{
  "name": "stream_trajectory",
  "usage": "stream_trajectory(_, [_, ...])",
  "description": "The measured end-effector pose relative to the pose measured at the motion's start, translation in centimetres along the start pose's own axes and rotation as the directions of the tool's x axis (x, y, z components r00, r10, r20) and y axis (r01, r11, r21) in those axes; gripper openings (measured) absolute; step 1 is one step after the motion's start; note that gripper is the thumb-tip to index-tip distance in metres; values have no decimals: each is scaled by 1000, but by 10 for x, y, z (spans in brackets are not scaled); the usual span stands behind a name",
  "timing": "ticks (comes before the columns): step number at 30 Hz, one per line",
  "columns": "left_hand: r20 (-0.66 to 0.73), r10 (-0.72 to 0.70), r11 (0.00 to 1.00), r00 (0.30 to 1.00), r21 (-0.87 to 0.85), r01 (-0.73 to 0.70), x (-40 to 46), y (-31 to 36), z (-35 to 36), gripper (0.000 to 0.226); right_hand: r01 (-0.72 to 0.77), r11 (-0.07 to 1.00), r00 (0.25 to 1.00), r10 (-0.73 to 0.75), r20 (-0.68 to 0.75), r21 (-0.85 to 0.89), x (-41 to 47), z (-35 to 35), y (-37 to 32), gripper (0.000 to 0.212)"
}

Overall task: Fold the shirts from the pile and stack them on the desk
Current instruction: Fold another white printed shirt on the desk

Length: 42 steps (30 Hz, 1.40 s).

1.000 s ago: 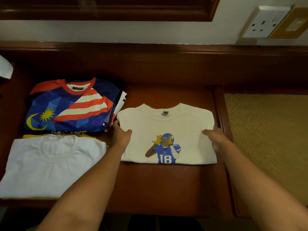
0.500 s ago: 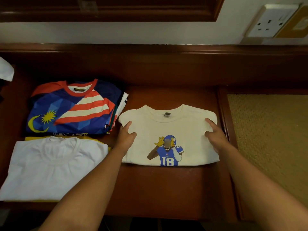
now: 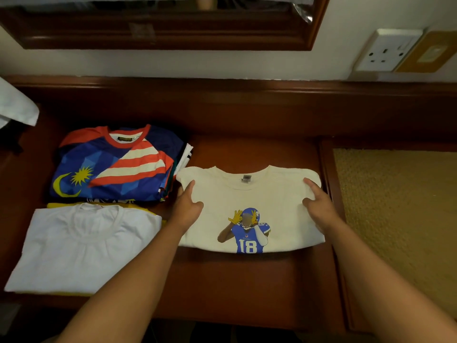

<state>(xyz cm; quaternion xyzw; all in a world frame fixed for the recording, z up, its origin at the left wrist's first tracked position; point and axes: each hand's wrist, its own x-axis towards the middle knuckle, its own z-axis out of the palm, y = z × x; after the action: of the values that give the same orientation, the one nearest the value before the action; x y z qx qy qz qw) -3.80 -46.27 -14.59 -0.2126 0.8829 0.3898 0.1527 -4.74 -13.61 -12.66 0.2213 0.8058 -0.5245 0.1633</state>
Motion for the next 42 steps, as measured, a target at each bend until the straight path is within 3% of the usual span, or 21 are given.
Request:
stream_trajectory(14, [-150, 47, 999, 988, -2, -48, -63, 25, -46, 66, 152, 986, 988, -153, 6, 68, -58, -22, -41, 56])
stream_trajectory(23, [-214, 49, 993, 976, -94, -70, -96, -5, -96, 71, 204, 975, 976, -210, 61, 92, -92, 10, -63, 59])
stream_trajectory(32, [-283, 24, 995, 959, -87, -51, -101, -76, -178, 69, 252, 960, 965, -259, 45, 121, -144, 109, -90, 63])
stream_trajectory(42, [-262, 4, 999, 965, 33, 5, -77, -211, -284, 70, 199, 977, 977, -204, 59, 75, -202, 270, -106, 62])
